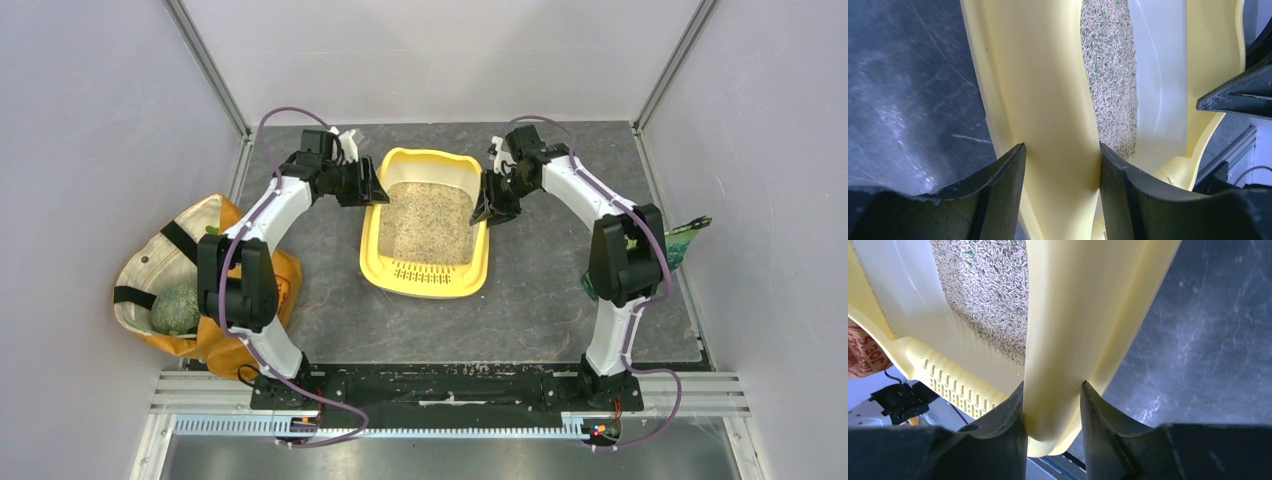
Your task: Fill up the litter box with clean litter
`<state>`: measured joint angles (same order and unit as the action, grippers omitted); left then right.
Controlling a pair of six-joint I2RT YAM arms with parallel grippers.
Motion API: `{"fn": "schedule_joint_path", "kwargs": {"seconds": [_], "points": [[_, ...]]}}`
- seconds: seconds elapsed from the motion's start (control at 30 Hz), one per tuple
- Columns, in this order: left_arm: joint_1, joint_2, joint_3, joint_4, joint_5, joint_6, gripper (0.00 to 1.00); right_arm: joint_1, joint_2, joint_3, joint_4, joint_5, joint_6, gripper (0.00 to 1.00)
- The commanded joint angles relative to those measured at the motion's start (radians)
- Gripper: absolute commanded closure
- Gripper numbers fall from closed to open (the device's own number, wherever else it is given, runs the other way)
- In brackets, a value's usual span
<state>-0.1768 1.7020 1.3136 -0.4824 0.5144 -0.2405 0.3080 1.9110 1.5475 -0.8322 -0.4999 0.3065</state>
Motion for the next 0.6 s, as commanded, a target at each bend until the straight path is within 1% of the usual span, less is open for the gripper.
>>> {"fn": "schedule_joint_path", "kwargs": {"seconds": [0.0,0.2,0.37,0.57], "points": [[0.021,0.057,0.087,0.002,-0.057,0.063,0.4,0.022,0.153,0.062,0.214,0.036,-0.033,0.74],[0.034,0.133,0.129,-0.001,-0.069,0.056,0.4,0.023,0.201,0.137,0.214,0.095,-0.043,0.73],[0.07,0.203,0.155,-0.018,-0.081,0.016,0.41,0.023,0.238,0.19,0.209,0.153,-0.064,0.7],[0.101,0.205,0.167,-0.002,-0.066,0.002,0.41,0.025,0.282,0.262,0.209,0.142,-0.059,0.7]]}}
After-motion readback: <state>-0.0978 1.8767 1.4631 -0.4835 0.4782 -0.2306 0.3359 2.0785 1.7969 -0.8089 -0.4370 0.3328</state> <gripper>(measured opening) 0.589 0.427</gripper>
